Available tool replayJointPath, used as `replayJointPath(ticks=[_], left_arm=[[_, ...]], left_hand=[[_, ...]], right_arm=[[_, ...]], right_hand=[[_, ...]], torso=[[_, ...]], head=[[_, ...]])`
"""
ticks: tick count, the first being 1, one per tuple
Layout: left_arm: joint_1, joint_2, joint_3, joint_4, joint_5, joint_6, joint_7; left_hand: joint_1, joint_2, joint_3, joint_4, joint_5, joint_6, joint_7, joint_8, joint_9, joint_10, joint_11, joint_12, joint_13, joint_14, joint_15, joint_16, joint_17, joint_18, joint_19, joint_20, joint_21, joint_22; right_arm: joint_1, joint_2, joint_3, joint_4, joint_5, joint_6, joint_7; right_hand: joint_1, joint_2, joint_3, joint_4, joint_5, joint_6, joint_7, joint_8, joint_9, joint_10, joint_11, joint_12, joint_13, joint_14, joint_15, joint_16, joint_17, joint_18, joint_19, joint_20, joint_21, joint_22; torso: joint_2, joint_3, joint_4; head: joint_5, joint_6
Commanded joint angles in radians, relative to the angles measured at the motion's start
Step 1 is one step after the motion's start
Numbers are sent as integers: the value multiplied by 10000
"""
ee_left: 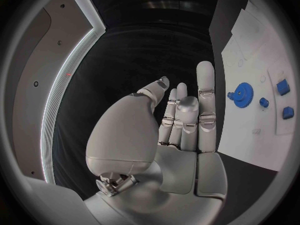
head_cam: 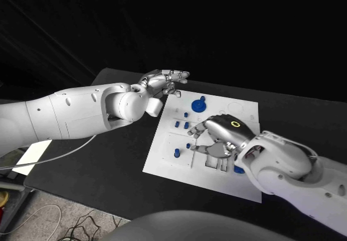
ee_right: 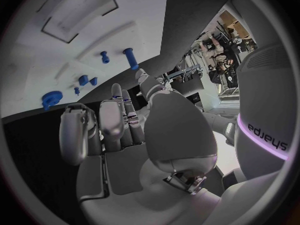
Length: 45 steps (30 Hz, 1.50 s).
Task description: Assemble the parts on the task board
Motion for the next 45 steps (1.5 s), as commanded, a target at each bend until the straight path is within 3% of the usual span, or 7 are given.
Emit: replayJointPath(ticks=[1, 7, 10, 14, 18, 27, 45], left_arm=[[12, -25, 4, 24, -39, 170, 30], [11, -103, -20, 35, -39, 142, 45], [10, -143, -68, 37, -39, 128, 60], [6, -159, -111, 46, -39, 140, 75], [-2, -151, -148, 61, -39, 157, 90], [-13, -85, -176, 105, -39, 207, 90], [-17, -119, -183, 129, -39, 213, 87]], left_hand=[[112, 8, 27, -46, 26, -90, -15, 60, 14, -94, 16, 72, -17, -16, 55, 18, -19, 93, -35, 64, -67, -7], [107, 6, 25, -44, 25, -91, -14, 66, 15, -95, 18, 77, -18, -17, 56, 17, -21, 92, -34, 65, -63, -3], [97, 3, 22, -40, 23, -92, -13, 73, 16, -96, 19, 83, -19, -15, 57, 21, -14, 92, -34, 66, -61, 1], [94, 3, 21, -39, 23, -93, -12, 76, 17, -96, 19, 85, -20, -15, 58, 23, -12, 91, -34, 67, -60, 2], [78, 4, 17, -30, 22, -95, -11, 88, 19, -97, 21, 95, -21, -17, 60, 21, -18, 92, -36, 69, -64, -2], [78, 4, 17, -30, 22, -95, -11, 88, 19, -97, 21, 95, -21, -17, 60, 21, -18, 92, -36, 69, -64, -2], [78, 4, 17, -30, 22, -95, -11, 88, 19, -97, 21, 95, -21, -17, 60, 21, -18, 92, -36, 69, -64, -2]], right_arm=[[246, -750, 66, 221, 3058, -1620, 551], [454, -2541, 94, 802, 5577, -1057, -176], [281, -3137, 49, 1050, 5726, -660, -614], [-43, -3596, 2, 1320, 5208, -274, -1289], [-239, -3757, -48, 1475, 4401, -32, -2339], [-347, -3667, -76, 1577, 3327, 83, -3912], [-561, -2880, -87, 1280, 2159, 240, -4530]], right_hand=[[-11, 60, -60, 69, 114, 150, -17, 75, 29, 601, -118, 297, 143, 198, -113, 208, 277, 52, 457, -92, 246, 357], [-255, 3, -640, 249, 574, 534, -497, 416, 166, 2438, -670, 2416, 1809, 349, -526, 673, 850, -122, 703, -552, 889, 1302], [-489, 106, -1258, 511, 680, 453, -536, 709, 324, 2612, -842, 7207, 7024, 382, -567, 864, 1061, -158, 731, -654, 1010, 1478], [-794, 344, -1887, 984, 1002, 263, -581, 1099, 603, 2674, -837, 10293, 10481, 499, -549, 1463, 1946, -200, 768, -661, 1151, 1702], [-851, 597, -2376, 1347, 1355, 26, -561, 1484, 907, 2850, -731, 11475, 11897, 557, -590, 1854, 2571, -241, 801, -599, 1263, 1886], [-867, 773, -2930, 1760, 1614, -328, -567, 1971, 1298, 2906, -708, 11846, 12443, 594, -592, 2099, 2964, -253, 812, -572, 1302, 1951], [-610, 829, -3188, 1844, 1824, -538, -573, 2316, 1571, 2909, -711, 11886, 12587, 613, -590, 2223, 3177, -274, 834, -568, 1362, 2055]], torso=[[-62, -3, -123], [-183, -17, -308], [-237, -5, -438], [-273, 21, -589], [-327, 58, -770], [-341, 45, -764], [-329, -29, -675]], head=[[-185, 170], [-484, 416], [-760, 557], [-1120, 701], [-1446, 823], [-1772, 812], [-1930, 486]])
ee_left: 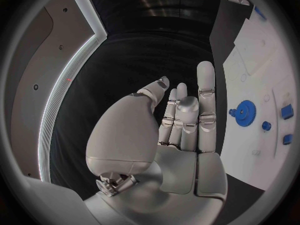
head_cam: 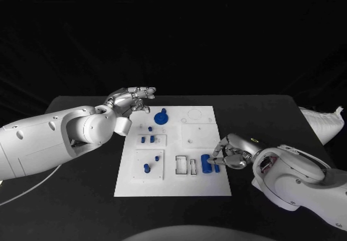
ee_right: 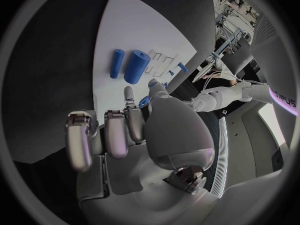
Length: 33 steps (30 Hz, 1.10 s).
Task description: Assemble the parts on the task board
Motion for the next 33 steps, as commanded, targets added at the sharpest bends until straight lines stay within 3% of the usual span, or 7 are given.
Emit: replayJointPath(ticks=[1, 21, 33], left_arm=[[2, -3, 4, 24, -38, 200, 85], [2, -14, 0, 3, -38, 237, 66], [2, -37, -2, 7, -38, 257, 50]], left_hand=[[78, 4, 17, -30, 22, -61, 24, 50, 13, -61, -15, 55, -14, -17, 60, 21, -9, 91, 0, 33, -64, -3], [47, 7, 12, -13, 21, -76, 24, 77, 17, -72, -12, 78, -20, -23, 64, 20, -20, 93, -6, 38, -78, -13], [47, 7, 12, -13, 21, -76, 24, 77, 17, -72, -12, 78, -20, -23, 64, 20, -20, 93, -6, 38, -78, -13]], right_arm=[[-38, 99, 2, -93, -658, 256, -363], [-203, 609, 0, -376, -1162, 858, -589], [-374, 983, -1, -890, -1425, 1345, -676]], right_hand=[[105, -6, -76, 0, 69, -66, 17, 70, 20, 59, 2, 67, 425, 626, -38, 48, 128, -114, 832, 11, 39, 1800], [-50, 9, -517, 406, -252, -292, 5, 417, 313, -11, -1, -67, 413, 606, -36, 42, 130, -121, 836, 18, 61, 1841], [-5, 82, -599, 517, -329, -352, -3, 533, 413, -33, -5, -118, 406, 604, -38, 45, 144, -125, 839, 17, 71, 1861]], torso=[[-1, -15, 32], [29, -59, 110], [39, -78, 142]], head=[[-18, -30], [-29, -51], [26, -94]])
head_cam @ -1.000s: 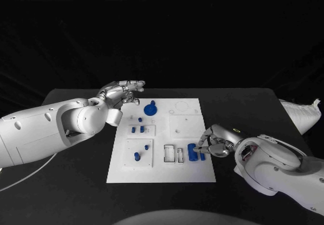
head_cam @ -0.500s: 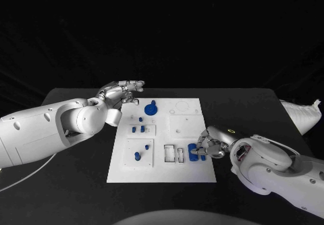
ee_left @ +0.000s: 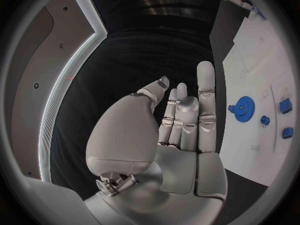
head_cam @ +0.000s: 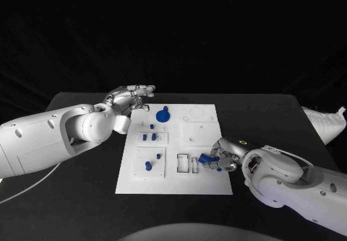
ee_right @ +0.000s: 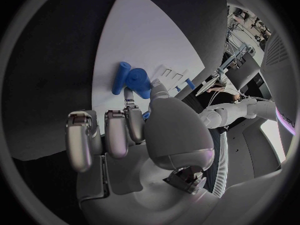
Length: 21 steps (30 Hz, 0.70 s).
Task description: Assemble the parts on the task board
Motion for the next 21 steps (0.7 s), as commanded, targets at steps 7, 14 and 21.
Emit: replayJointPath(ticks=[7, 14, 21], left_arm=[[3, 0, 3, 16, -38, 241, 42], [3, -10, 2, 19, -38, 251, 35], [3, -36, 2, 35, -38, 252, 33]], left_hand=[[47, 7, 12, -13, 21, -76, 24, 37, 9, -72, -12, 35, -9, -22, 64, 20, -9, 93, -7, 38, -20, -13], [47, 7, 12, -13, 21, -76, 24, 37, 9, -72, -12, 35, -9, -22, 64, 20, -9, 93, -7, 38, -20, -13], [47, 7, 12, -13, 21, -76, 24, 37, 9, -72, -12, 35, -9, -22, 64, 20, -9, 93, -7, 38, -20, -13]], right_arm=[[-144, 331, -3, -341, -381, 397, -135], [-192, 407, -3, -343, -393, -50, -91], [-204, 337, 2, -115, -221, -1189, 206]], right_hand=[[250, 195, -10, -64, 27, -120, -30, 200, 119, -22, -16, -59, 446, 607, -47, 39, 170, -129, 844, 10, 34, 1881], [623, 496, 121, -221, 117, -9, -85, 449, 312, 66, -63, 29, 575, 619, -79, 65, 225, -139, 857, -13, 64, 1932], [1147, 927, 577, -487, 122, 210, -275, 765, 592, 190, -229, 128, 707, 642, -208, 123, 335, -167, 896, -116, 144, 2064]], torso=[[4, -7, 41], [-10, -27, 34], [-2, -27, 54]], head=[[28, -22], [50, -38], [57, -64]])
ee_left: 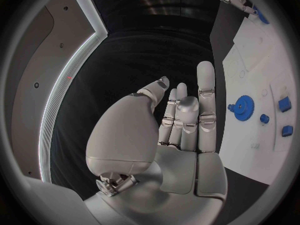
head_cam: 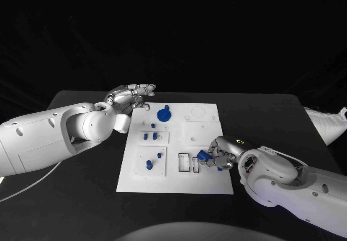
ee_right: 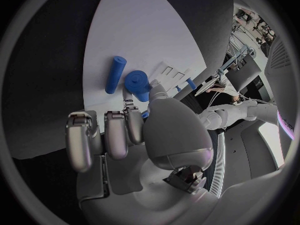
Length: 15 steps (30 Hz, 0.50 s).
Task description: Assemble the parts on the task board
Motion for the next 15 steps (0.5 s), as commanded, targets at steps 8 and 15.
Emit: replayJointPath(ticks=[8, 15], left_arm=[[4, -29, 4, 41, -38, 210, 42], [4, -26, 4, 54, -38, 209, 45]], left_hand=[[47, 7, 12, -13, 21, -76, 24, 39, 12, -73, -12, 35, -11, -22, 64, 20, -10, 94, -7, 38, -20, -14], [47, 7, 12, -13, 21, -76, 24, 39, 12, -73, -12, 35, -11, -22, 64, 20, -10, 94, -7, 38, -20, -14]], right_arm=[[-24, -173, 39, 616, 1053, -1818, 703], [6, 7, 57, 627, 2188, -879, 542]], right_hand=[[276, 617, 451, 166, 384, 132, -176, 254, 389, 106, -135, 46, 689, 653, -163, 104, 400, -185, 919, -187, 121, 2135], [-11, 653, 527, 387, 502, 164, -215, 353, 562, 157, -161, 46, 715, 658, -187, 117, 427, -195, 931, -211, 147, 2178]], torso=[[-7, -29, 37], [-1, -38, 39]], head=[[14, -11], [37, -20]])
